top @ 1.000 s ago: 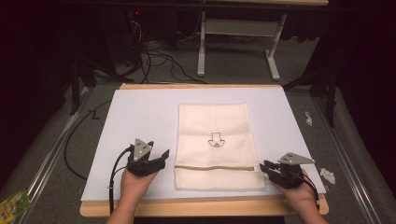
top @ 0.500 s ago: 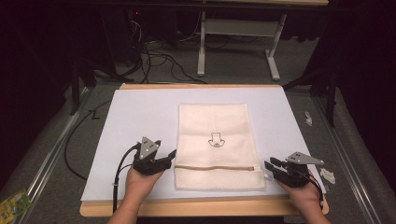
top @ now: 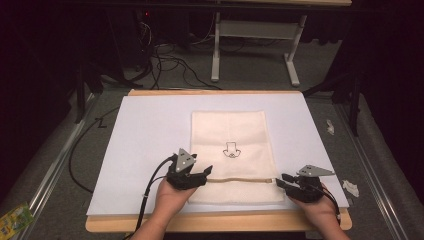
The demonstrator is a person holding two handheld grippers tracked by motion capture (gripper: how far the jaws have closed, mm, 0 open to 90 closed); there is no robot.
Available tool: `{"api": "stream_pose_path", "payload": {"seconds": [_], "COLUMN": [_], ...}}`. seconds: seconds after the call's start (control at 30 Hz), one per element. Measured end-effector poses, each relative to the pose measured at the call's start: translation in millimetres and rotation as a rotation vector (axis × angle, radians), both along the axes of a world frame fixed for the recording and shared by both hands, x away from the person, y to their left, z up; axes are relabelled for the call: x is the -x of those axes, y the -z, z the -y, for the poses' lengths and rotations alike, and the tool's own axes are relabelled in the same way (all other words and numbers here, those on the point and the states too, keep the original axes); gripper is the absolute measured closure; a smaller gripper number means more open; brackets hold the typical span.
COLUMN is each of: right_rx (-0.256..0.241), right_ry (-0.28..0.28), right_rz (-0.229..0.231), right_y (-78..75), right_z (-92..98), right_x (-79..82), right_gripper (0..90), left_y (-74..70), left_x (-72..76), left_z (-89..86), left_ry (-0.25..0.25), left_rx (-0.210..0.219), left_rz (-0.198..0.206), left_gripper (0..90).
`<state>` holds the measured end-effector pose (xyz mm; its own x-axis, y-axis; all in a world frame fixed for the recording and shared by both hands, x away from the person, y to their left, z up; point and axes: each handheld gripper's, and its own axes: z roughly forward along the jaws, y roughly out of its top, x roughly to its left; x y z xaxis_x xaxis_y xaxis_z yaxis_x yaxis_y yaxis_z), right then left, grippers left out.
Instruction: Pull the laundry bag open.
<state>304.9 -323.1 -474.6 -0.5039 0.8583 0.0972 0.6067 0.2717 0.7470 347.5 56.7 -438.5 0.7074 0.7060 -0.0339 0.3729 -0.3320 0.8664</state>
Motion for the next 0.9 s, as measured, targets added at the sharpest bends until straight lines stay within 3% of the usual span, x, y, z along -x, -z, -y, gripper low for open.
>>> {"api": "stream_pose_path", "payload": {"seconds": [0.2,0.5,0.8,0.9], "right_rx": [0.002,-0.013,0.018,0.015], "right_ry": [-0.013,-0.025,-0.03,-0.027], "right_rz": [-0.03,-0.052,0.027,0.038], "right_y": [3.3,2.1,-10.3,-12.8], "right_z": [-3.3,-3.6,-10.0,-10.8], "right_x": [-5.4,-5.6,0.2,0.5], "right_gripper": [70.1,82.7,84.4,84.4], "left_y": [2.0,-0.2,-0.7,2.3], "left_x": [8.8,16.4,21.2,22.6], "left_z": [14.6,23.0,29.5,37.0], "left_ry": [0.048,0.076,0.106,0.102], "left_rx": [-0.038,-0.025,-0.004,-0.016], "left_rz": [0.011,0.008,-0.002,0.005], "left_gripper": [32.5,35.1,39.6,39.9]}}
